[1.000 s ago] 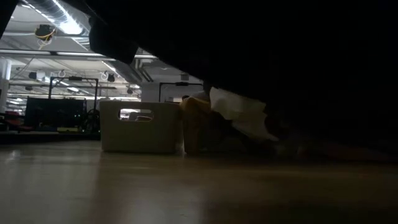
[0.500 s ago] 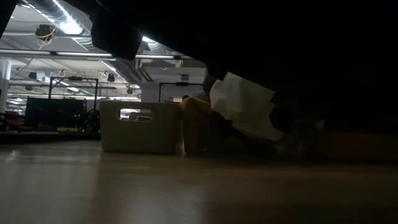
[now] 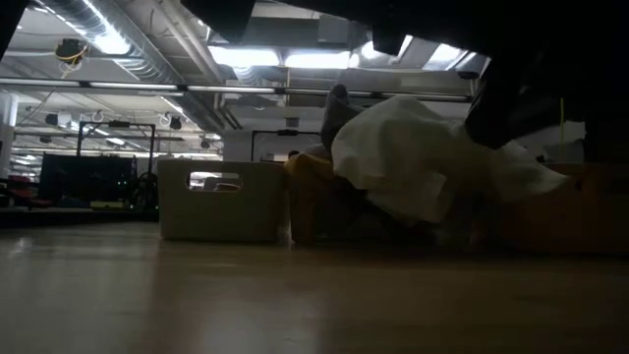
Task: Sort spices by type
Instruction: Put the green seasoning can into the green bin
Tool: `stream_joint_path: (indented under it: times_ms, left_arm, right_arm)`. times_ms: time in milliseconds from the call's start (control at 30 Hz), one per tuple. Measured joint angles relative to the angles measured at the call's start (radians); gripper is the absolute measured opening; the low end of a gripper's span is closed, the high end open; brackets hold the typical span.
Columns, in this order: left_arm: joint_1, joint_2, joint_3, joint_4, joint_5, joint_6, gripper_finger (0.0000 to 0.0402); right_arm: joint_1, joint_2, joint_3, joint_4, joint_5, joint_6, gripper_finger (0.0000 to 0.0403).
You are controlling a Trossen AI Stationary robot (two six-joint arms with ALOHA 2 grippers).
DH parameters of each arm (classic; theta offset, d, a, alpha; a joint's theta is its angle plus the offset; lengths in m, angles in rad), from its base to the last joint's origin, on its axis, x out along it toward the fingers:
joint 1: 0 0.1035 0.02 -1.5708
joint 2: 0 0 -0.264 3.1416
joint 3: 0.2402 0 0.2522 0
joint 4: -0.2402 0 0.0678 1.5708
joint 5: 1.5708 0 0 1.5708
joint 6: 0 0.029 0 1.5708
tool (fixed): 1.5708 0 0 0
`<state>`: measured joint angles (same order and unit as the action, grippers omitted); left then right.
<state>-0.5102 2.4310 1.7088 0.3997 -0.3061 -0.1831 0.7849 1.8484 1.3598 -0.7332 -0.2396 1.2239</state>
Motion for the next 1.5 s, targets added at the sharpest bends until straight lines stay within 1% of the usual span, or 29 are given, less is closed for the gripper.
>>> stream_joint_path:
  times_ms: [233,500,600,700,800,900,1033,1133,1300,1500]
  left_arm:
    - [0.000,0.000,0.000,-0.037,0.000,-0.019,0.0003]
    - [0.000,-0.005,-0.001,-0.089,0.000,-0.017,0.0003]
    - [0.000,-0.022,-0.002,-0.125,0.000,-0.016,0.0003]
    - [0.000,-0.056,-0.001,-0.189,-0.001,0.000,0.0003]
    - [0.000,-0.088,-0.001,-0.269,-0.005,0.039,0.0003]
    - [0.000,-0.121,-0.002,-0.348,-0.013,0.076,0.0003]
    - [0.000,-0.163,-0.002,-0.438,-0.037,0.108,0.0003]
    - [0.000,-0.197,-0.002,-0.520,-0.039,0.121,0.0003]
    - [-0.007,-0.239,-0.002,-0.610,-0.048,0.140,0.0003]
    - [-0.016,-0.259,-0.002,-0.681,-0.057,0.164,0.0003]
  right_arm:
    - [0.000,0.000,0.000,0.000,-0.155,-0.001,0.0156]
    - [0.001,-0.004,0.006,-0.005,-0.242,-0.024,0.0156]
    - [0.001,-0.011,0.031,-0.011,-0.240,-0.009,0.0156]
    - [0.001,-0.011,0.057,-0.022,-0.179,0.074,0.0156]
    - [0.001,-0.012,0.073,-0.020,-0.117,0.200,0.0156]
    - [0.001,-0.012,0.075,-0.026,-0.079,0.342,0.0156]
    - [0.002,-0.011,0.076,-0.024,-0.043,0.505,0.0156]
    - [0.001,-0.012,0.076,-0.017,-0.039,0.593,0.0156]
    - [0.001,-0.012,0.076,-0.002,-0.040,0.656,0.0156]
    - [0.000,-0.012,0.076,0.077,-0.040,0.656,0.0156]
